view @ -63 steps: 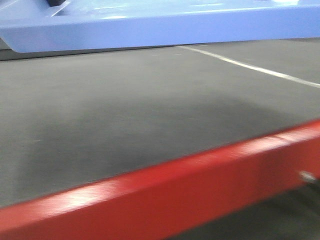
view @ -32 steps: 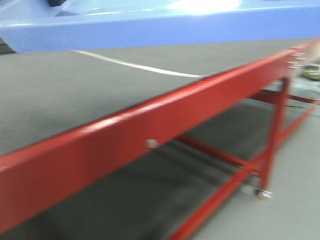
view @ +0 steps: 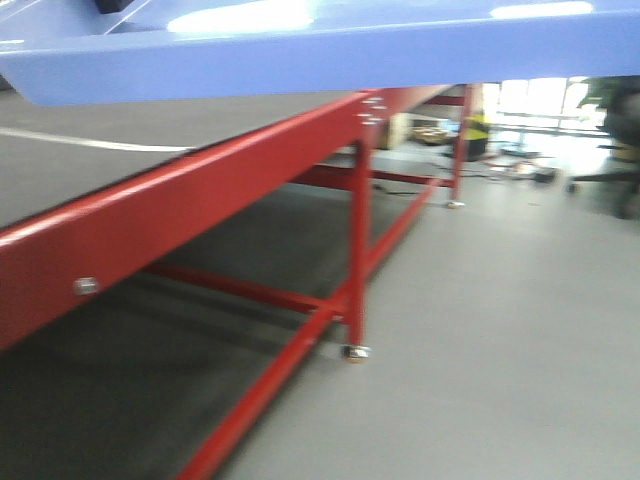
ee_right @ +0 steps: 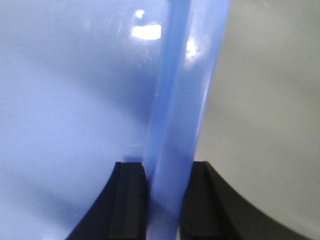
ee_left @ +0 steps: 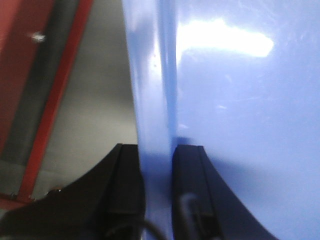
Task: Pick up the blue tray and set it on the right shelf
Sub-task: 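Drive away from the table carrying the tray in both grippers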
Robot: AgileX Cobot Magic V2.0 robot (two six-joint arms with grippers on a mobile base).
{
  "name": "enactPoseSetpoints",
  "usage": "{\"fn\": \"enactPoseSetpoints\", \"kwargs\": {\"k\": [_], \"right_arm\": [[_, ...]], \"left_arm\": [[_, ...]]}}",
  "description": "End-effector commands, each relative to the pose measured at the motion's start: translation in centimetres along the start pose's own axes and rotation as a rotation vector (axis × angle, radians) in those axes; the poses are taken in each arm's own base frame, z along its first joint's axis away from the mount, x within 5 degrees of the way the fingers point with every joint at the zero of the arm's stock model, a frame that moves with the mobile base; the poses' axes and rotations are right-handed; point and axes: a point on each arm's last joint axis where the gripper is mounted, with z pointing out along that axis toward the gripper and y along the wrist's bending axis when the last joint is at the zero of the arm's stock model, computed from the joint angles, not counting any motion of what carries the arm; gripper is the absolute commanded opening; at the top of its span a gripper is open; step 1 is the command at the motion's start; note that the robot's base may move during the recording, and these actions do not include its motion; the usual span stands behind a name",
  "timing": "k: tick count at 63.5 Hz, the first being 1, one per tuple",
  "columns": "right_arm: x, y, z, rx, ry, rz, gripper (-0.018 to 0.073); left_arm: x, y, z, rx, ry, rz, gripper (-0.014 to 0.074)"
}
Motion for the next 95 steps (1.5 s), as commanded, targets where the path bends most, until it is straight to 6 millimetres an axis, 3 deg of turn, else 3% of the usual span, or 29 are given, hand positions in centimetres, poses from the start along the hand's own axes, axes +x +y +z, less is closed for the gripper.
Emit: {"fn": "enactPoseSetpoints", "kwargs": {"k": [1,95], "right_arm": [[0.1,0.04,-1.89,-0.031,-0.041,-0.027,0.0031],[0.11,0.03,-1.93,-0.031,-0.042,-0.027,0.0031]], "left_arm": [[1.06,-0.32,-2.07,0.022,0.043,0.047,-0.0048],[1.06,-0.32,-2.07,0.022,0.043,0.047,-0.0048]]}}
